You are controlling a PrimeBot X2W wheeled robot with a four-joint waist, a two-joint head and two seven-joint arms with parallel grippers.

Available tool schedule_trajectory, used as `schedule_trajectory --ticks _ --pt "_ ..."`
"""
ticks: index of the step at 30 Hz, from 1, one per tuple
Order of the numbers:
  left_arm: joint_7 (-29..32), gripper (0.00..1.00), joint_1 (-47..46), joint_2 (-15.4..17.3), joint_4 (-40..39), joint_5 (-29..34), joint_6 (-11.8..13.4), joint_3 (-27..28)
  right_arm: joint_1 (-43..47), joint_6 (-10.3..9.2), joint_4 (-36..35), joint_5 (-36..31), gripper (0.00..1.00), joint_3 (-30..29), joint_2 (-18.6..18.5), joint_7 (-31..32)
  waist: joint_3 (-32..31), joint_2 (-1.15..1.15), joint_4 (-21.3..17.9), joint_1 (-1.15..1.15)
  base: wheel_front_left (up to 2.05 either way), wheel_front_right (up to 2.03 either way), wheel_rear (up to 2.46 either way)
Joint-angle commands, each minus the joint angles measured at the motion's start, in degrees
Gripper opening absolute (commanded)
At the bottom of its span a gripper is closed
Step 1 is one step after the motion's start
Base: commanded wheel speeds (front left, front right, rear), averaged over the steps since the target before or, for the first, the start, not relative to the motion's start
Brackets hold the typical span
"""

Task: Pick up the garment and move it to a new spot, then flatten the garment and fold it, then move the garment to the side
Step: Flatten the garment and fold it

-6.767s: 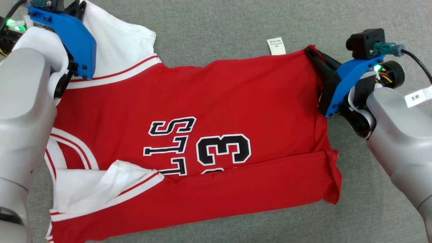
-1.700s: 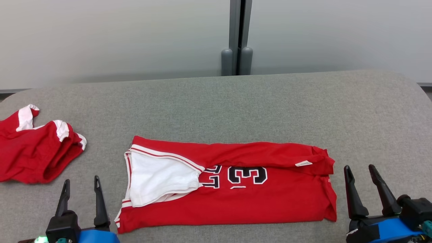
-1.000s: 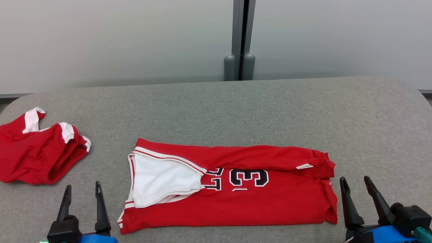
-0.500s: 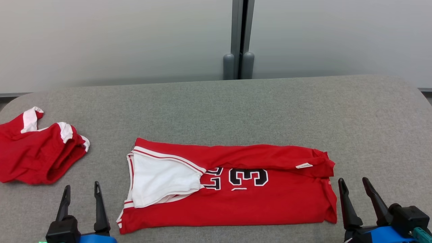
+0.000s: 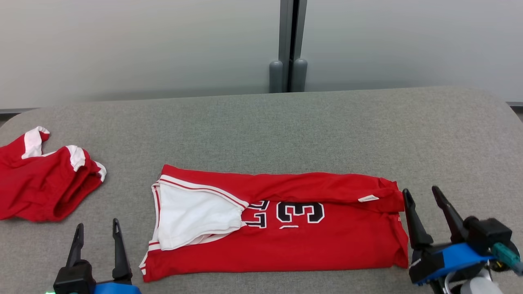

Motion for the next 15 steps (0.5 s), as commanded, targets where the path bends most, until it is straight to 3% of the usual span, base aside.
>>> schedule_trajectory --ticks 1,8,15 --pt "-0.25 1.0 -0.75 0.24 -0.04 -0.02 0.03 0.22 -2.28 0.01 0.84 0.13 1.0 0.45 -0.86 -0.27 0.32 0.0 0.06 0.0 0.0 0.0 0.0" --pt "-0.25 1.0 -2.49 0.23 -0.06 0.25 -0.05 -0.15 -13.76 0.01 8.33 0.42 1.0 3.08 -2.86 2.53 2.37 0.0 0.45 0.0 0.0 0.0 0.0" --pt "-0.26 1.0 -4.49 -0.07 -0.04 0.63 -0.19 -0.86 -21.08 0.01 21.09 1.23 1.0 4.45 -3.35 6.14 4.65 0.0 1.44 0.0 0.0 0.0 0.0"
